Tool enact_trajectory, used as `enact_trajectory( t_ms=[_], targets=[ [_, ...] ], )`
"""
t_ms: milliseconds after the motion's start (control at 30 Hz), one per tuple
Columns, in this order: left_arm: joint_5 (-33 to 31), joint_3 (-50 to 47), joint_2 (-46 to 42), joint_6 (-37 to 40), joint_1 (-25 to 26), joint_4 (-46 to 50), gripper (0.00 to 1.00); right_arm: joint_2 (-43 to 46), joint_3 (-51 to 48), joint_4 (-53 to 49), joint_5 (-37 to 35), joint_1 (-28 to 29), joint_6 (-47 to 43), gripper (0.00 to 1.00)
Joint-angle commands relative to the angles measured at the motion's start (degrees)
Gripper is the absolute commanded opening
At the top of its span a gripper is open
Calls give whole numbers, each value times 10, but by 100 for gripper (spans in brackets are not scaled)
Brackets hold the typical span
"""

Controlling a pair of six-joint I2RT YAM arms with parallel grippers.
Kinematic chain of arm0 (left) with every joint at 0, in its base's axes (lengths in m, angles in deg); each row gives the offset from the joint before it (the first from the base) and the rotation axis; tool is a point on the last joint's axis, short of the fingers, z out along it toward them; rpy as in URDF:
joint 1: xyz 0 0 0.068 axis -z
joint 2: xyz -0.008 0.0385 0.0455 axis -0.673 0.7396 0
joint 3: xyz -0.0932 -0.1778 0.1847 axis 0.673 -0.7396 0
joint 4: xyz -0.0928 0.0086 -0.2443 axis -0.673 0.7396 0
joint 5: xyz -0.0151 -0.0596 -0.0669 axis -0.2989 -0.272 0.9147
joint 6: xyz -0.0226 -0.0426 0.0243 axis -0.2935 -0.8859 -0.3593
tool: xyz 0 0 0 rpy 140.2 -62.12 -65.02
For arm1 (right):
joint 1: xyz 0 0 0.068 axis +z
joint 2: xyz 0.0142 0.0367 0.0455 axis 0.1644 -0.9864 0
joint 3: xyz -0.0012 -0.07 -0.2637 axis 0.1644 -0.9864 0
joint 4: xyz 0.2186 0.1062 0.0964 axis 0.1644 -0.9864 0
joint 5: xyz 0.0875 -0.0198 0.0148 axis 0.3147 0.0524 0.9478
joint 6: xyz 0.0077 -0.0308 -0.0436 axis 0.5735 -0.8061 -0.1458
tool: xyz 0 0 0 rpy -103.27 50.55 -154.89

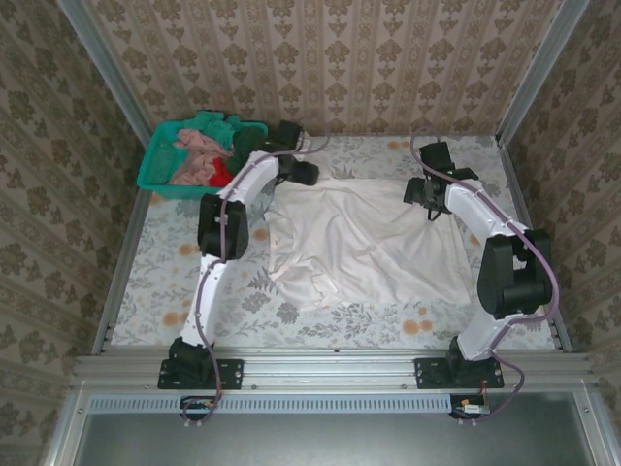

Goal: Fold and stack the t-shirts

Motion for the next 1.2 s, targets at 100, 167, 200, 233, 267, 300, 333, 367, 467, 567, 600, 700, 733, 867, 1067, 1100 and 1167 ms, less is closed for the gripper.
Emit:
enact_trajectory(
  t_ms=[100, 167, 200, 233, 267, 300, 333, 367, 467, 567, 600, 700, 733, 867, 1067, 1100, 1167],
  targets=[
    [-7, -16, -42, -8, -61, -21, 76, 45, -35, 19, 24, -1, 13, 78],
    [-8, -23, -44, -2, -68, -21, 76, 49, -42, 18, 30, -1, 17, 78],
    [-8, -24, -45, 2, -70, -20, 76, 53, -45, 18, 31, 0, 18, 78],
    [-8, -27, -47, 4, -72, -21, 76, 57, -48, 18, 33, 0, 18, 78],
    [-10, -29, -49, 4, -73, -21, 76, 61, -51, 16, 33, 0, 19, 78],
    [-12, -32, -50, 5, -73, -22, 76, 67, -55, 13, 33, 1, 20, 78],
    [-12, -33, -53, 5, -73, -20, 75, 75, -60, 8, 33, 2, 21, 79],
    [-10, -35, -56, 5, -73, -20, 75, 83, -67, 4, 31, 3, 20, 80],
    [-2, -40, -75, 4, -69, -17, 77, 115, -100, -16, 24, 11, 25, 82],
    [17, -52, -116, 6, -53, -1, 82, 152, -146, -28, 15, 39, 38, 83],
    [18, -66, -142, 9, -44, 2, 84, 163, -162, -28, 15, 55, 44, 84],
    [15, -154, -236, 15, -17, -14, 90, 195, -206, -22, 10, 108, 62, 84],
    [11, -198, -274, 14, -8, -29, 91, 202, -219, -20, 6, 122, 70, 83],
    [-6, -425, -436, -56, 9, -101, 92, 229, -261, -16, 2, 149, 83, 83],
    [-69, -757, -634, -173, 79, -188, 87, 288, -294, -24, 8, 162, 77, 81],
    [-77, -795, -654, -194, 65, -200, 87, 294, -300, -11, 17, 164, 75, 82],
    [-61, -821, -664, -210, 11, -221, 86, 292, -302, 8, 29, 165, 71, 82]
  ],
)
